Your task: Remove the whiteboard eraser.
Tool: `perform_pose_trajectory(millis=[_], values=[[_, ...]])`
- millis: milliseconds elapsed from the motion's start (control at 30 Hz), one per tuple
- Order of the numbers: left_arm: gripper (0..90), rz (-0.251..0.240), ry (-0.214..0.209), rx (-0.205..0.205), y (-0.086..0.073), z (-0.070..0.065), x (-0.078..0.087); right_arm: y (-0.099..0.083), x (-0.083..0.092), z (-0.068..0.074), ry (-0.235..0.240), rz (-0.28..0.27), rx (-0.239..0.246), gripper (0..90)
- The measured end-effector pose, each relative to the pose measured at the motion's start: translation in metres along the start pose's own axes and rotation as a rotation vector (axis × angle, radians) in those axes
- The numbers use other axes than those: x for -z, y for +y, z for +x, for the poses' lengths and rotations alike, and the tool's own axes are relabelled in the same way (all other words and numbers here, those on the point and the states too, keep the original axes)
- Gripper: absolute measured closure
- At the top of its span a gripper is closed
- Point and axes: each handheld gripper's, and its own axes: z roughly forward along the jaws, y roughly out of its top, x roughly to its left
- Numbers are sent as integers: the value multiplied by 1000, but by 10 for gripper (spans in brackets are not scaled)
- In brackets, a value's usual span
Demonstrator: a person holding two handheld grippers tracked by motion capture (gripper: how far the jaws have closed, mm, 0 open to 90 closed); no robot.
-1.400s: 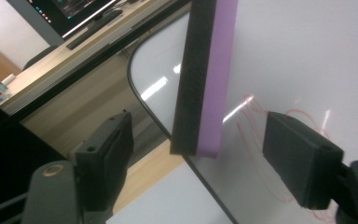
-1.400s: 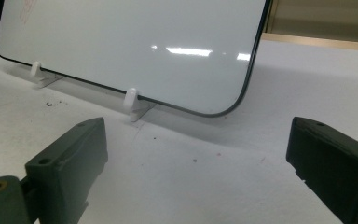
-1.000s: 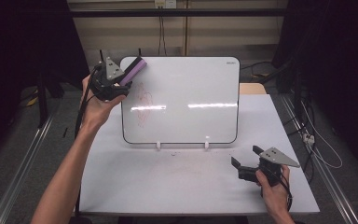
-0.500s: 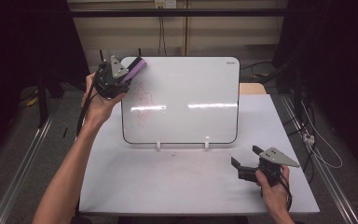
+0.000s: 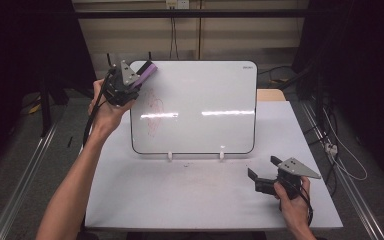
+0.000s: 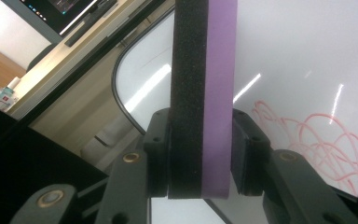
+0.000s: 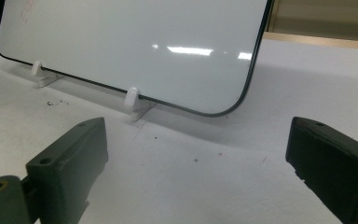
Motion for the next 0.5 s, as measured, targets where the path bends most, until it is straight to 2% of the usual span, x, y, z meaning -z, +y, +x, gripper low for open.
perform_pose_trajectory(millis=[500], values=[[646,-4,7,11,-1,-2,1,0,1,0,0,-1,2,54]])
